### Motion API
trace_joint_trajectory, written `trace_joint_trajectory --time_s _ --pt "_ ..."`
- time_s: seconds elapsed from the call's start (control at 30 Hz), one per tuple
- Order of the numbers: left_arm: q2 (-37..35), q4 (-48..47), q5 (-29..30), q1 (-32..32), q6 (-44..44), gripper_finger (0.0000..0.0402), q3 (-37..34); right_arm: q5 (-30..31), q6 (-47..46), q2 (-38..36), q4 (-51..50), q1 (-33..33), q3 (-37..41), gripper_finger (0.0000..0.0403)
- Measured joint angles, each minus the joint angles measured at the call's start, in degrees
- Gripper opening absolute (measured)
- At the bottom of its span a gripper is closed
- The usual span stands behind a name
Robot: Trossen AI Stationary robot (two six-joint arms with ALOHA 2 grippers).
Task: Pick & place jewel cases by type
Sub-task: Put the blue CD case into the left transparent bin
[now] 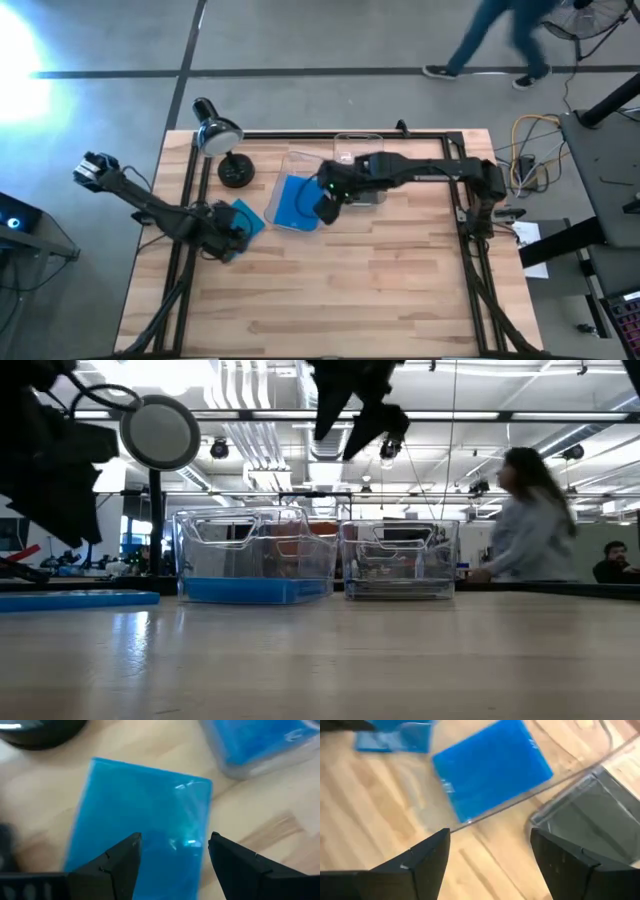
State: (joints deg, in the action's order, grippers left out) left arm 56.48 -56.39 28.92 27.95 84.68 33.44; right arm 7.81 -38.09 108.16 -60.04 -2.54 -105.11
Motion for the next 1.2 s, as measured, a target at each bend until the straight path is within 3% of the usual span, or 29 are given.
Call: trace_joint_trajectory --time_s 0.27,0.4,0.63,0.8,0.9,1.03,1.2 --pt "11.3 5.1 -4.9 -12.2 2.9 0.0213 -1.6 1.2 -6.0 -1.0 0.0 6.8 3.2 0.0252" --pt "17.9 12.5 -5.2 -15.3 2.9 0.0213 -2.2 1.9 -10.4 -0.9 -0.1 9.4 6.1 0.0239" --pt "26.1 27.1 -10.6 -9.9 5.4 0.0213 -1.1 2.7 -15.4 -2.9 -1.7 14.6 10.0 0.0226" --pt "29.8 31.8 -11.0 -3.0 11.2 0.0213 3.5 2.8 -18.9 -6.0 -2.0 17.1 13.8 0.0226" --pt "33.4 39.2 -7.6 -0.8 11.4 0.0213 6.6 0.4 -21.0 -7.3 -0.6 17.6 16.9 0.0226" --pt "40.9 50.7 -6.5 -1.4 9.4 0.0213 10.8 -5.7 -26.0 -8.3 10.7 18.0 23.5 0.0226" --pt "46.4 60.9 -6.2 -3.6 1.2 0.0213 17.0 -6.5 -36.5 -7.8 26.5 20.2 31.5 0.0226"
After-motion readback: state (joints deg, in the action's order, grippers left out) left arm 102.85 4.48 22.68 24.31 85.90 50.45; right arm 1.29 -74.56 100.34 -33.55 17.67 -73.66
